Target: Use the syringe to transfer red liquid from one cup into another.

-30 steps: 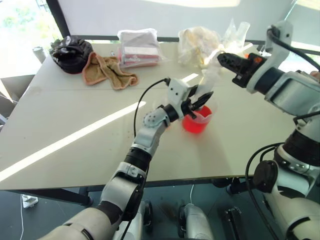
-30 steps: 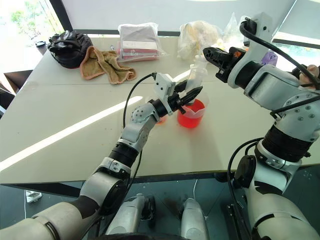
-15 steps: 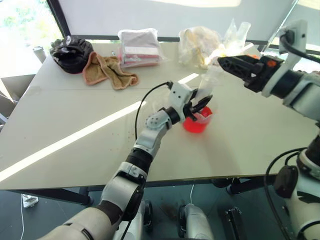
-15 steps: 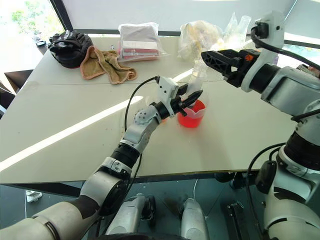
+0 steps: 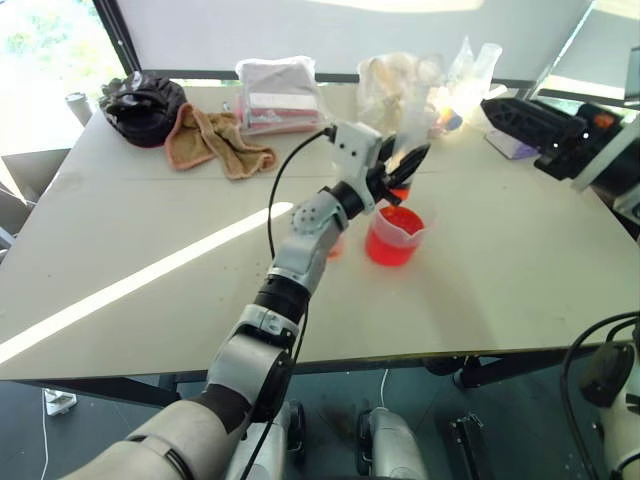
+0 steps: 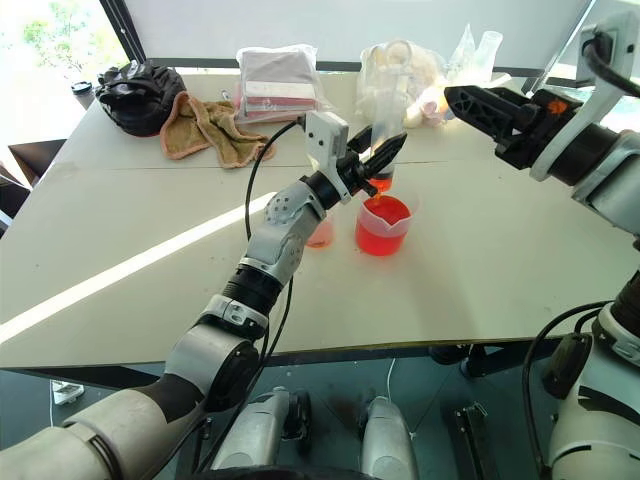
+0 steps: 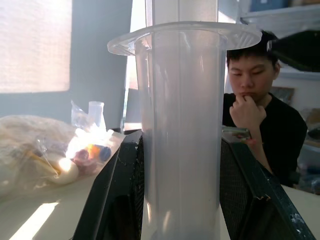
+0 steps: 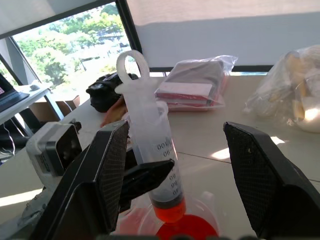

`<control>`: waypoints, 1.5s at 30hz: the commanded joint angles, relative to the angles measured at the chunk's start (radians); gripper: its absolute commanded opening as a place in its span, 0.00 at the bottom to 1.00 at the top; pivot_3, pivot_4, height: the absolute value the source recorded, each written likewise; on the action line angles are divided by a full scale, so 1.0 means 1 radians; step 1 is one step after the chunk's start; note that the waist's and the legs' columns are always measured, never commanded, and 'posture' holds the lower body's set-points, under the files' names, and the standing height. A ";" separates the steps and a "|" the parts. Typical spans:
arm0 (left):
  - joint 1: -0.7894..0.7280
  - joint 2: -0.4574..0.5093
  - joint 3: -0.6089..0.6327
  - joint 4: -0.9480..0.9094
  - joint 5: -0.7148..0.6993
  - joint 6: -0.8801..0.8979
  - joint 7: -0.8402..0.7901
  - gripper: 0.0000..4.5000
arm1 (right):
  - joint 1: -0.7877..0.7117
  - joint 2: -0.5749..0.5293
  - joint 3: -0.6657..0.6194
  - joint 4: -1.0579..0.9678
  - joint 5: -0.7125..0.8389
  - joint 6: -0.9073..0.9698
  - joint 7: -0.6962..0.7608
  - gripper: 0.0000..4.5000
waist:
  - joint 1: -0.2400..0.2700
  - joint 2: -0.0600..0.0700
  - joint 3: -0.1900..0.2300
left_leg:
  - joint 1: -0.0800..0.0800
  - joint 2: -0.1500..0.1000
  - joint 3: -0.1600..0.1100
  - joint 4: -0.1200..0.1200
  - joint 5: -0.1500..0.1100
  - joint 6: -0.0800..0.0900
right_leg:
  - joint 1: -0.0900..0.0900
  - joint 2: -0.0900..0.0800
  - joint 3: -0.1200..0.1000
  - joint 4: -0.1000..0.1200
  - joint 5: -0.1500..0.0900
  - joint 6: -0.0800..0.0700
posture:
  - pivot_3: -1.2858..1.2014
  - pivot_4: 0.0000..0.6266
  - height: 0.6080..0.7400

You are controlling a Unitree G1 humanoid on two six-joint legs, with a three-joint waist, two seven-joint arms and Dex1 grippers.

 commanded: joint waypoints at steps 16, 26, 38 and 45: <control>0.164 0.244 0.044 -0.549 -0.082 0.276 0.020 0.31 | -0.047 0.057 0.105 0.028 0.008 -0.082 0.020 0.69 | 0.001 0.000 0.000 | 0.000 -0.001 0.000 0.000 0.004 -0.008 | 0.001 0.002 0.000 0.000 0.001 0.002 | 0.52 0.24 1.00; 0.226 0.251 0.013 -0.483 -0.033 0.204 0.000 0.31 | -0.155 0.082 0.185 0.023 0.044 -0.066 0.040 0.69 | -0.002 0.000 0.000 | 0.001 0.000 0.000 0.000 0.003 -0.009 | 0.001 0.001 0.000 0.000 0.000 0.000 | 0.52 0.24 1.00; 0.239 0.247 0.005 -0.443 -0.009 0.172 -0.012 0.31 | -0.285 0.190 0.316 0.077 -0.115 -0.134 -0.014 0.69 | -0.002 0.000 0.000 | 0.000 -0.001 0.000 -0.001 0.003 -0.010 | 0.000 0.000 0.000 0.000 0.000 0.000 | 0.52 0.24 1.00; 0.239 0.240 0.005 -0.446 0.000 0.172 -0.011 0.31 | -0.330 0.267 0.362 0.147 -0.249 -0.188 -0.032 0.69 | -0.002 0.001 0.000 | 0.000 0.000 0.000 -0.002 0.004 -0.011 | -0.001 0.001 0.000 0.000 0.001 0.002 | 0.52 0.24 1.00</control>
